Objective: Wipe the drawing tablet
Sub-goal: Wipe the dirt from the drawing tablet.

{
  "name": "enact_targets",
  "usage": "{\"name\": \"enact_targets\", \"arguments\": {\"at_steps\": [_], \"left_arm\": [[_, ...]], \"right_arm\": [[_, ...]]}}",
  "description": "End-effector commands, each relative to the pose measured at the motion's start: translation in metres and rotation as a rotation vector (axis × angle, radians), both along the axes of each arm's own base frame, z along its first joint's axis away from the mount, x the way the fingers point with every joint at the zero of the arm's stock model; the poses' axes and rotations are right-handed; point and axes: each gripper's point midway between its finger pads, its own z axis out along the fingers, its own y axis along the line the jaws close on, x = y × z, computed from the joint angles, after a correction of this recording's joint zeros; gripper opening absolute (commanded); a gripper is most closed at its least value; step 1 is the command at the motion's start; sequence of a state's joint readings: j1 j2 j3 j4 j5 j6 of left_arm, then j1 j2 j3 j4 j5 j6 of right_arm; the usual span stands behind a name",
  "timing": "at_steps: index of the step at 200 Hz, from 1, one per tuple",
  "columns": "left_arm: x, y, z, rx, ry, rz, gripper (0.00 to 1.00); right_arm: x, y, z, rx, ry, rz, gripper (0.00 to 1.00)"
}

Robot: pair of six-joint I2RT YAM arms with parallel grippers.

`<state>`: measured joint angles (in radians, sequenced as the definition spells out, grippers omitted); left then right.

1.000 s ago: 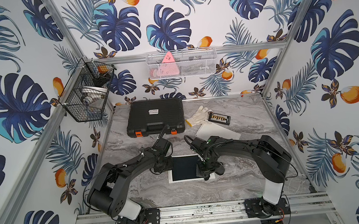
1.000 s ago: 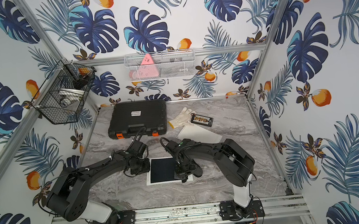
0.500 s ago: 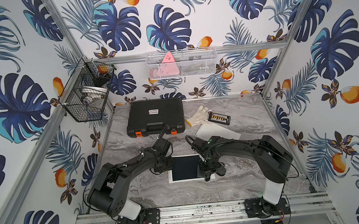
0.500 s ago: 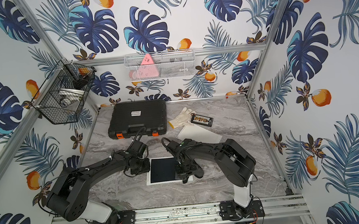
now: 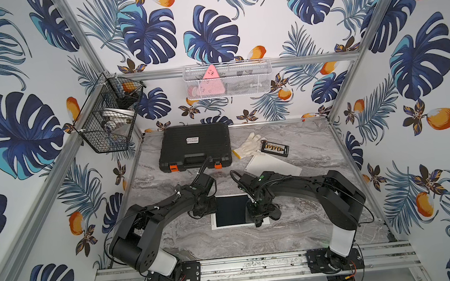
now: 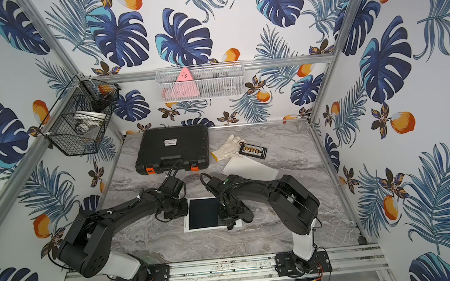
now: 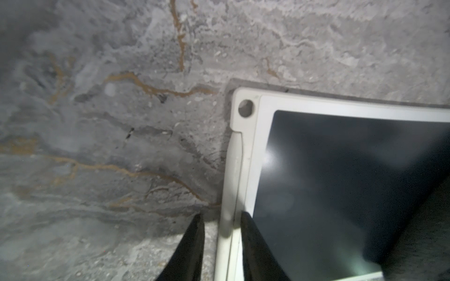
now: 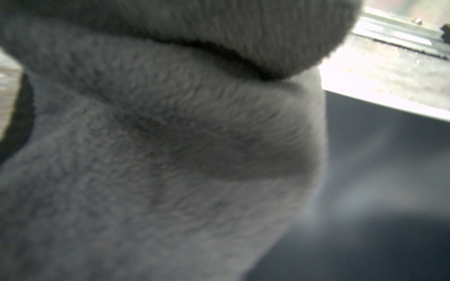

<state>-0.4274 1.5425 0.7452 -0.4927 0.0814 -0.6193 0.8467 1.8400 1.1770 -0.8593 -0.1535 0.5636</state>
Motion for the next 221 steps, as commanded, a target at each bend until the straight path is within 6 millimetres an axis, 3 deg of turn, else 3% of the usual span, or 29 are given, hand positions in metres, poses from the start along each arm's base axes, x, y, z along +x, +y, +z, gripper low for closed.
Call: {"name": "enact_targets", "arguments": {"at_steps": [1,12,22,32,51,64,104,105,119,132,151,162,184,201,221], "left_arm": [[-0.042,0.032,-0.034,0.157,0.167,0.009,0.31],[-0.042,0.032,-0.034,0.156,0.168,0.008,0.31],[-0.042,0.032,-0.035,0.153,0.166,0.011,0.31],[-0.042,0.032,-0.036,0.151,0.167,0.014,0.31],[-0.042,0.031,-0.036,0.152,0.169,0.016,0.31],[-0.04,0.031,-0.035,0.154,0.167,0.015,0.31],[-0.038,0.03,-0.034,0.153,0.164,0.014,0.31],[-0.039,0.03,-0.034,0.154,0.165,0.013,0.31],[-0.039,0.031,-0.034,0.154,0.165,0.014,0.31],[-0.039,0.031,-0.035,0.156,0.165,0.012,0.31],[-0.039,0.031,-0.035,0.159,0.169,0.011,0.31],[-0.038,0.031,-0.035,0.159,0.168,0.01,0.31],[-0.037,0.03,-0.033,0.158,0.165,0.011,0.31],[-0.037,0.03,-0.034,0.157,0.164,0.008,0.31],[-0.039,0.031,-0.036,0.157,0.17,0.008,0.31]], "right_arm": [[0.001,-0.033,-0.005,-0.046,0.022,-0.044,0.0],[0.0,-0.045,-0.005,-0.062,0.026,-0.035,0.0],[0.001,-0.043,-0.002,-0.066,0.016,-0.018,0.0],[-0.002,-0.033,-0.002,-0.065,0.017,0.007,0.0],[0.0,0.015,0.007,-0.014,-0.002,0.058,0.0],[0.0,0.027,0.006,-0.008,0.006,0.065,0.0],[-0.001,-0.024,0.0,-0.024,0.033,-0.004,0.0],[-0.006,-0.031,-0.005,-0.04,0.047,-0.005,0.0],[-0.011,-0.042,-0.003,-0.055,0.045,0.005,0.0],[-0.013,-0.035,-0.001,-0.042,0.046,0.004,0.0],[-0.015,-0.001,0.001,-0.013,0.039,0.037,0.0],[-0.015,0.008,-0.001,-0.015,0.041,0.044,0.0],[-0.003,-0.015,-0.002,-0.013,0.034,-0.031,0.0],[-0.004,-0.049,-0.007,-0.028,0.06,-0.071,0.0],[0.002,-0.047,0.0,-0.023,0.046,-0.044,0.0]]}}
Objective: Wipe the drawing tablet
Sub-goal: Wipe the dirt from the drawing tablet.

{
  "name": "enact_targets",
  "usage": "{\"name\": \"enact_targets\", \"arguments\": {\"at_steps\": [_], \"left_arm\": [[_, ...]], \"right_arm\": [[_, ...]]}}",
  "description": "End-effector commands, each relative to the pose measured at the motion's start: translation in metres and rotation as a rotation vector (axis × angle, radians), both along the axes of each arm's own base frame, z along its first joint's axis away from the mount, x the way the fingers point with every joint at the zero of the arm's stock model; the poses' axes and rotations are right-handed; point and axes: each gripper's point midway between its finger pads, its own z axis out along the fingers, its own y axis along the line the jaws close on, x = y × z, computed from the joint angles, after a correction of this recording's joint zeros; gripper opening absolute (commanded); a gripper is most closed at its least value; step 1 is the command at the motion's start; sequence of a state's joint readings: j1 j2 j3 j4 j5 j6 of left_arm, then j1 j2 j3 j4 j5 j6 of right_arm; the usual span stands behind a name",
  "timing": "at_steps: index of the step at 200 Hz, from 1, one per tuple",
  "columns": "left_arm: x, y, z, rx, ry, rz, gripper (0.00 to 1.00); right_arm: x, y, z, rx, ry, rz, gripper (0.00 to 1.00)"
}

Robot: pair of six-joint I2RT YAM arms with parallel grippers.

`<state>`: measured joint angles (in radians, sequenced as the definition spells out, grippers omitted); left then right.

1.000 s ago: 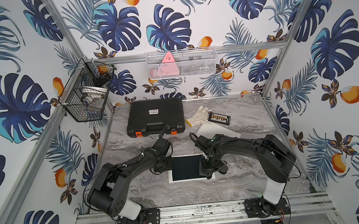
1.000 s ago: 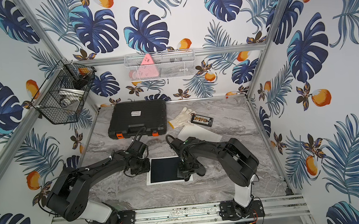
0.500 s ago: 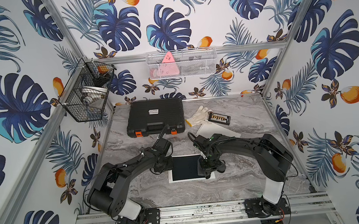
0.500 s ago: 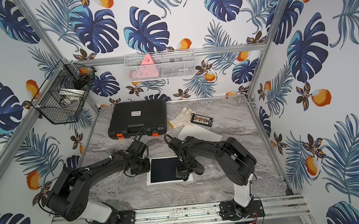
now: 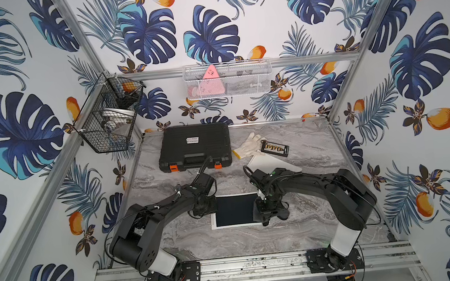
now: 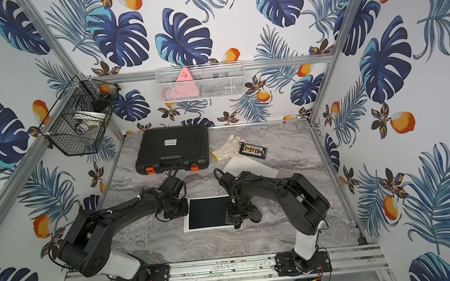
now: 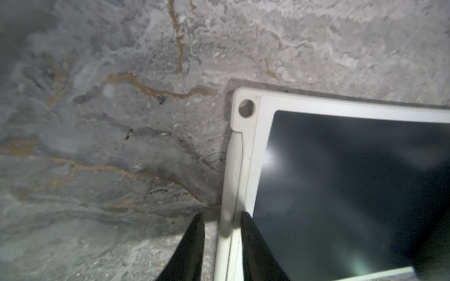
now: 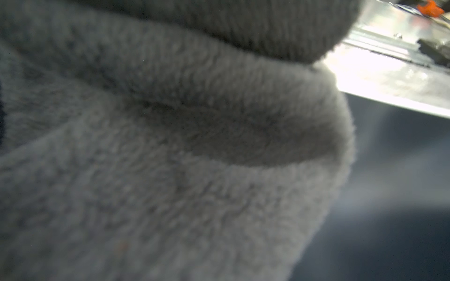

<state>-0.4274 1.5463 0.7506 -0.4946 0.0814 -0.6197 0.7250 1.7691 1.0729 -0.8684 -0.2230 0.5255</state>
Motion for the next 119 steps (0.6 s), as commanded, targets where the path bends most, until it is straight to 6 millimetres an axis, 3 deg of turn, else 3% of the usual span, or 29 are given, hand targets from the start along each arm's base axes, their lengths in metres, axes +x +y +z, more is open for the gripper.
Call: {"name": "enact_targets", "arguments": {"at_steps": [1,29,42,57,93,105,119], "left_arm": [[-0.04,0.031,-0.036,0.158,0.17,0.008,0.31],[-0.04,0.031,-0.038,0.159,0.174,0.005,0.31],[-0.04,0.032,-0.038,0.16,0.174,0.006,0.31],[-0.041,0.032,-0.038,0.163,0.176,0.005,0.31],[-0.042,0.032,-0.04,0.158,0.175,0.008,0.3],[-0.043,0.031,-0.041,0.153,0.175,0.01,0.3],[-0.043,0.03,-0.041,0.146,0.175,0.008,0.3]], "right_arm": [[0.005,-0.009,0.001,-0.046,-0.027,0.047,0.0],[0.02,0.043,0.004,0.014,-0.05,0.07,0.0],[0.032,0.057,0.002,0.033,-0.05,0.057,0.0],[0.047,0.049,-0.001,0.011,-0.056,0.037,0.0],[0.059,-0.013,-0.004,-0.048,-0.052,-0.006,0.0],[0.056,-0.011,0.0,-0.044,-0.056,0.016,0.0],[0.049,0.015,0.003,-0.007,-0.063,0.059,0.0]]}}
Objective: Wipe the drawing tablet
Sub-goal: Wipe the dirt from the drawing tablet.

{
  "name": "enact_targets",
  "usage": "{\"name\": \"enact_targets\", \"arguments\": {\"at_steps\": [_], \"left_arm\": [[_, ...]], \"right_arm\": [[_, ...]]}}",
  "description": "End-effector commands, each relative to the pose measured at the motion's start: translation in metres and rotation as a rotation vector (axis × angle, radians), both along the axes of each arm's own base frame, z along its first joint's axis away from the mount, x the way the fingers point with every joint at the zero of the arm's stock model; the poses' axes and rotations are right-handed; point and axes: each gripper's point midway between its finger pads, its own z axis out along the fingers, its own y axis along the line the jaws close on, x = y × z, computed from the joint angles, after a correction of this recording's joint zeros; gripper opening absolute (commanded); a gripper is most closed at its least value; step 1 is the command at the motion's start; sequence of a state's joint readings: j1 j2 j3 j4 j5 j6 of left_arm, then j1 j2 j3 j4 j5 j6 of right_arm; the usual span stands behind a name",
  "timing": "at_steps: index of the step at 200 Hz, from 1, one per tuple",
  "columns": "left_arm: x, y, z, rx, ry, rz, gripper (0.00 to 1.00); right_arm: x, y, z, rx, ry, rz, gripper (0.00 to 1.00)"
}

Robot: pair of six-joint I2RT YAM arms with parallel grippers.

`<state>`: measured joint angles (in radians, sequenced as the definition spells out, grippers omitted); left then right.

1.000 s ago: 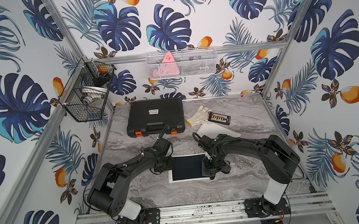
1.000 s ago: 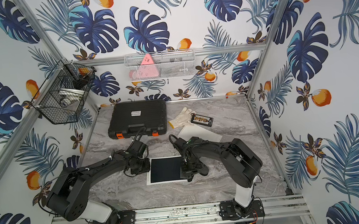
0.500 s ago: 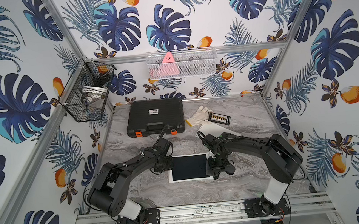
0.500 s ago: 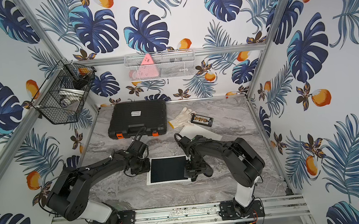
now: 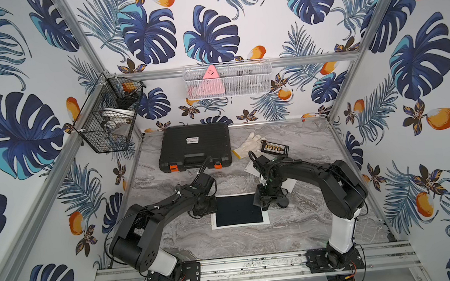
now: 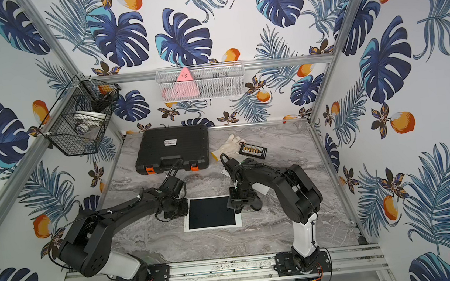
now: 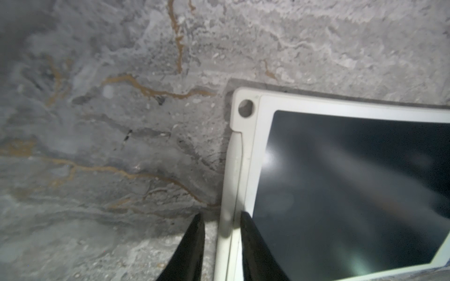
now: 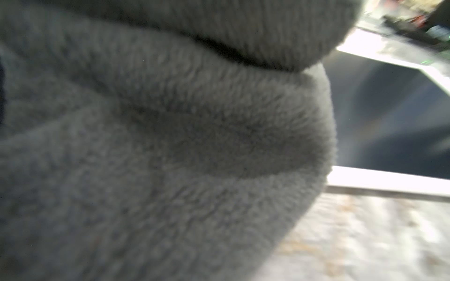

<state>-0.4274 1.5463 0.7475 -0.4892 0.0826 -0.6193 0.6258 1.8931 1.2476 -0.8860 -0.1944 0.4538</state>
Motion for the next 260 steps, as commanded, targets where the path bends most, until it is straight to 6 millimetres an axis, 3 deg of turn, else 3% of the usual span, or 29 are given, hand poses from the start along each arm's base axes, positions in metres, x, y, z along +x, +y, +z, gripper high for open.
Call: {"name": "enact_targets", "arguments": {"at_steps": [1,28,44,66,73,86,100,124,154,165,186,201,218,260], "left_arm": [[-0.043,0.03,-0.041,0.147,0.178,0.009,0.3],[-0.045,0.029,-0.041,0.137,0.183,0.001,0.3],[-0.046,0.028,-0.041,0.132,0.186,-0.004,0.3],[-0.047,0.028,-0.04,0.129,0.185,-0.004,0.3],[-0.047,0.028,-0.04,0.128,0.183,-0.003,0.3],[-0.046,0.028,-0.039,0.127,0.181,0.0,0.3],[-0.046,0.028,-0.039,0.127,0.179,0.002,0.3],[-0.045,0.028,-0.037,0.13,0.176,0.001,0.3],[-0.044,0.026,-0.038,0.122,0.182,-0.001,0.3],[-0.044,0.027,-0.038,0.128,0.185,-0.004,0.3],[-0.044,0.029,-0.037,0.143,0.186,-0.012,0.3],[-0.045,0.029,-0.038,0.142,0.191,-0.011,0.3],[-0.045,0.029,-0.038,0.142,0.19,-0.011,0.3],[-0.045,0.026,-0.037,0.145,0.187,-0.023,0.3]], "right_arm": [[-0.011,0.014,0.002,-0.018,-0.011,0.089,0.0],[-0.02,0.074,-0.001,0.036,-0.006,0.157,0.0],[-0.019,0.085,-0.009,0.045,0.025,0.144,0.0],[-0.014,0.054,-0.013,0.007,0.037,0.106,0.0],[-0.011,0.041,-0.003,0.019,0.021,0.089,0.0],[-0.017,0.016,0.0,0.003,0.025,0.085,0.0],[-0.029,0.003,0.005,-0.013,0.033,0.113,0.0],[-0.047,0.003,0.006,-0.013,0.037,0.122,0.0],[-0.047,0.031,0.002,0.007,0.035,0.123,0.0],[-0.047,0.029,0.0,-0.005,0.037,0.119,0.0],[-0.045,-0.001,0.001,-0.032,0.031,0.077,0.0],[-0.056,-0.031,-0.002,-0.069,0.044,0.068,0.0],[-0.063,-0.041,-0.002,-0.08,0.045,0.082,0.0],[-0.061,-0.005,-0.006,-0.075,0.032,0.106,0.0]]}}
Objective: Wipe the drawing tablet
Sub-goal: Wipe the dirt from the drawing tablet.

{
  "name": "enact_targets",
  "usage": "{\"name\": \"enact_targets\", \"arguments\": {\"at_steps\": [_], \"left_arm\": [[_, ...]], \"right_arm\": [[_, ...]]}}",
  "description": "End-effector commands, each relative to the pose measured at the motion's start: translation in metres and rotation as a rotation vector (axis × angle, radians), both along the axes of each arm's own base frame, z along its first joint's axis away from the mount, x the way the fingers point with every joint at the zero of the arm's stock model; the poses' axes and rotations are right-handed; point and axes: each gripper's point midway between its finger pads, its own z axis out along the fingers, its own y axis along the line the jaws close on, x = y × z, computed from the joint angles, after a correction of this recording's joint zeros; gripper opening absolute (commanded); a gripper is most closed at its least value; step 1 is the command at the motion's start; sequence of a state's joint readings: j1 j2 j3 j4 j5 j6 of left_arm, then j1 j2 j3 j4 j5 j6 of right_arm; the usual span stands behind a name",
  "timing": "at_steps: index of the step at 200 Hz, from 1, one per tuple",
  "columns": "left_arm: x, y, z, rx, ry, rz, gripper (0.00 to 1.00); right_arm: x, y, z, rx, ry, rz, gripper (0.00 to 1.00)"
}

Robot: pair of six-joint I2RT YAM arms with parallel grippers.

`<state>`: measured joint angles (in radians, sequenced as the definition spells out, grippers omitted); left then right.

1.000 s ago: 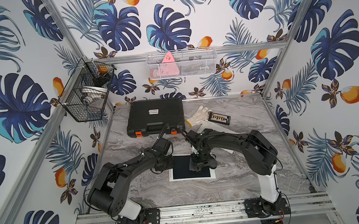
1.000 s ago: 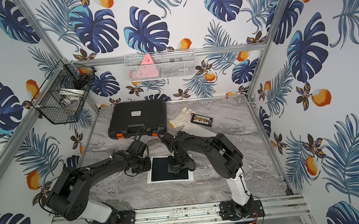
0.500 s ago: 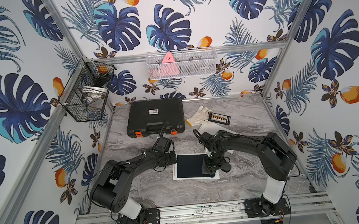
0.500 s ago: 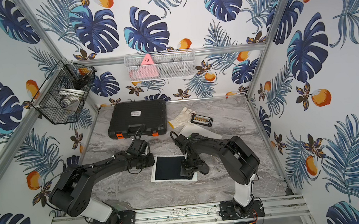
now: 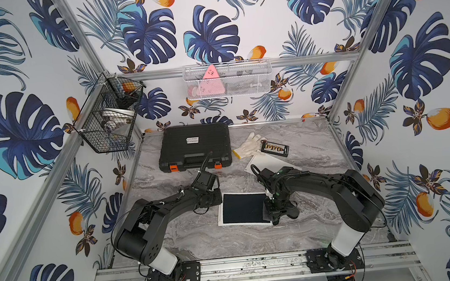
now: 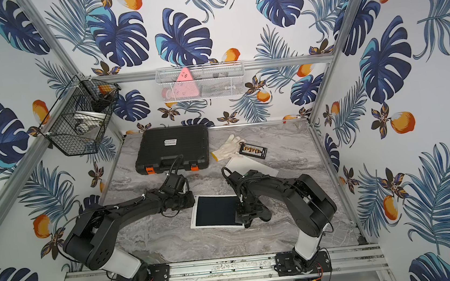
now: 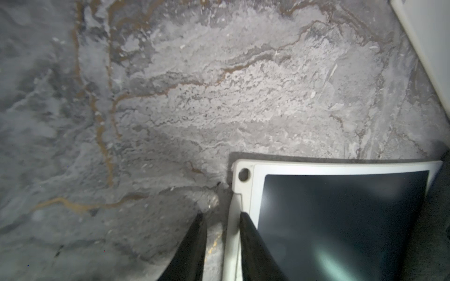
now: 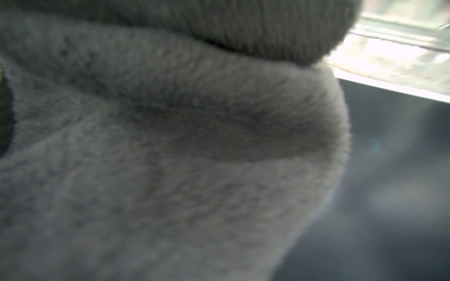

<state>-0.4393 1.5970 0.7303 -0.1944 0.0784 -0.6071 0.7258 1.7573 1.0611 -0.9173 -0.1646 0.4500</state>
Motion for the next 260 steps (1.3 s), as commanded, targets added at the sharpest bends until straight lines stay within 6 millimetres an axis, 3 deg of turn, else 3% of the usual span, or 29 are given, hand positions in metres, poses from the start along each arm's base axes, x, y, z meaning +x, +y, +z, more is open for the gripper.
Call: {"name": "enact_targets", "arguments": {"at_steps": [1,58,63,104,139,178,202,229,233,260], "left_arm": [[-0.096,0.053,-0.04,0.239,0.396,0.006,0.3],[-0.096,0.05,-0.021,0.245,0.367,-0.033,0.3],[-0.096,0.05,-0.019,0.25,0.365,-0.036,0.3],[-0.098,0.047,-0.006,0.249,0.35,-0.033,0.3],[-0.102,0.042,-0.014,0.224,0.361,-0.036,0.3],[-0.108,0.043,-0.022,0.225,0.38,-0.03,0.29],[-0.112,0.044,-0.029,0.216,0.391,-0.017,0.29],[-0.114,0.043,-0.033,0.207,0.392,-0.016,0.27],[-0.115,0.043,-0.033,0.208,0.394,-0.016,0.27],[-0.116,0.043,-0.037,0.206,0.396,-0.014,0.27]], "right_arm": [[0.004,0.016,-0.004,0.0,-0.013,-0.002,0.0],[0.022,0.007,0.008,0.016,-0.043,-0.036,0.0],[0.031,0.014,0.016,0.035,-0.07,-0.034,0.0],[0.05,0.025,0.037,0.054,-0.13,-0.06,0.0],[0.065,0.031,0.033,0.042,-0.146,-0.059,0.0],[0.072,0.041,0.015,0.047,-0.115,-0.048,0.0],[0.073,0.064,0.009,0.095,-0.103,-0.026,0.0],[0.073,0.103,0.013,0.174,-0.091,0.012,0.0],[0.071,0.108,0.004,0.171,-0.07,0.014,0.0],[0.068,0.148,-0.002,0.24,-0.033,0.028,0.0]]}}
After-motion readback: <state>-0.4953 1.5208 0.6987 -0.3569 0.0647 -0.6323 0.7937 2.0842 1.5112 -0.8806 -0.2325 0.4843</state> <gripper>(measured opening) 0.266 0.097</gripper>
